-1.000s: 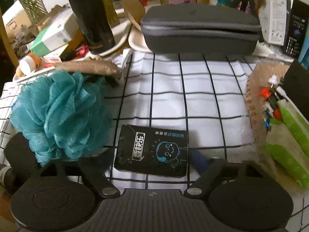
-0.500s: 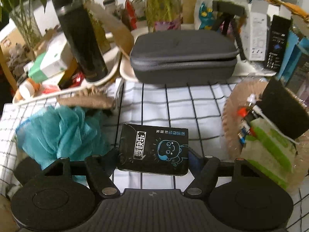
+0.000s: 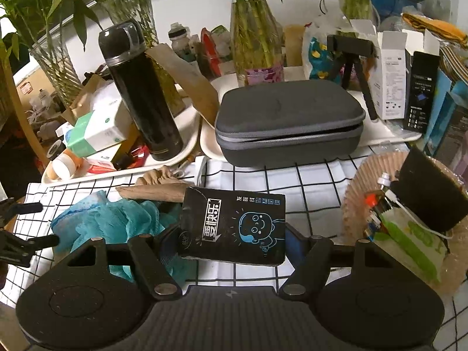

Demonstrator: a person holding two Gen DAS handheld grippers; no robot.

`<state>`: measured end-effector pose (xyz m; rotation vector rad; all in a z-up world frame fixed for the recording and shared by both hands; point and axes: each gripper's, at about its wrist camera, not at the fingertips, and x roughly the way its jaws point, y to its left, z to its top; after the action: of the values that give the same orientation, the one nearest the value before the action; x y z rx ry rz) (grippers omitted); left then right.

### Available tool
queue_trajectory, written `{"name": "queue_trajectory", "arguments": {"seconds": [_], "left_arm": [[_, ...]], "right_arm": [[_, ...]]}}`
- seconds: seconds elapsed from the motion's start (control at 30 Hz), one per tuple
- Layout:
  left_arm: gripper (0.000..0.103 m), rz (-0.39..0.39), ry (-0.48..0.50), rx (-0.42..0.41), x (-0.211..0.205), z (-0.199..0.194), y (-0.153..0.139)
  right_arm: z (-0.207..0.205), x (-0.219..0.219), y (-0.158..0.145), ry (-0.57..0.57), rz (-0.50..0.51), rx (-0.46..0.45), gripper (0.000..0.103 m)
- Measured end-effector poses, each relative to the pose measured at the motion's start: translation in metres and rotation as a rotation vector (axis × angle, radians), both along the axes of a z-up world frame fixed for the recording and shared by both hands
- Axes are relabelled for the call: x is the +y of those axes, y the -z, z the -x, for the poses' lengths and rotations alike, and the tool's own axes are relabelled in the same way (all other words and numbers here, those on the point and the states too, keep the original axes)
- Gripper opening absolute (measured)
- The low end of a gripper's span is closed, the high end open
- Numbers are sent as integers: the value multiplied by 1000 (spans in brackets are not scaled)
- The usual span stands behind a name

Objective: Organize soft objects
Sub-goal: 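Close the left gripper on the blue wet-wipes pack while the right holds the pouch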

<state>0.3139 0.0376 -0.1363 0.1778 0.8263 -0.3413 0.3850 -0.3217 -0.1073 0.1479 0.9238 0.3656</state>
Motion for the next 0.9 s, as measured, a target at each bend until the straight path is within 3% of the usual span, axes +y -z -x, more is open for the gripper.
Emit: {"name": "queue_trajectory", "arguments": {"seconds": [0.17, 0.4, 0.5, 0.57, 0.67, 0.9], "left_arm": [[103, 65, 3, 56, 1, -14, 11], [102, -13, -13, 37, -8, -20, 26], [77, -64, 37, 5, -17, -19, 29], [75, -93, 51, -3, -22, -17, 32], [71, -72, 40, 14, -18, -19, 29], [64, -32, -59, 8, 3, -20, 16]], "right_arm": [[-2, -1, -2, -3, -11, 0, 75], [-5, 2, -1, -13, -7, 6, 75], [-5, 4, -2, -17, -9, 5, 75], [-4, 6, -2, -16, -9, 5, 75], [-3, 7, -4, -19, -10, 3, 75], [2, 8, -11, -25, -6, -13, 75]]}}
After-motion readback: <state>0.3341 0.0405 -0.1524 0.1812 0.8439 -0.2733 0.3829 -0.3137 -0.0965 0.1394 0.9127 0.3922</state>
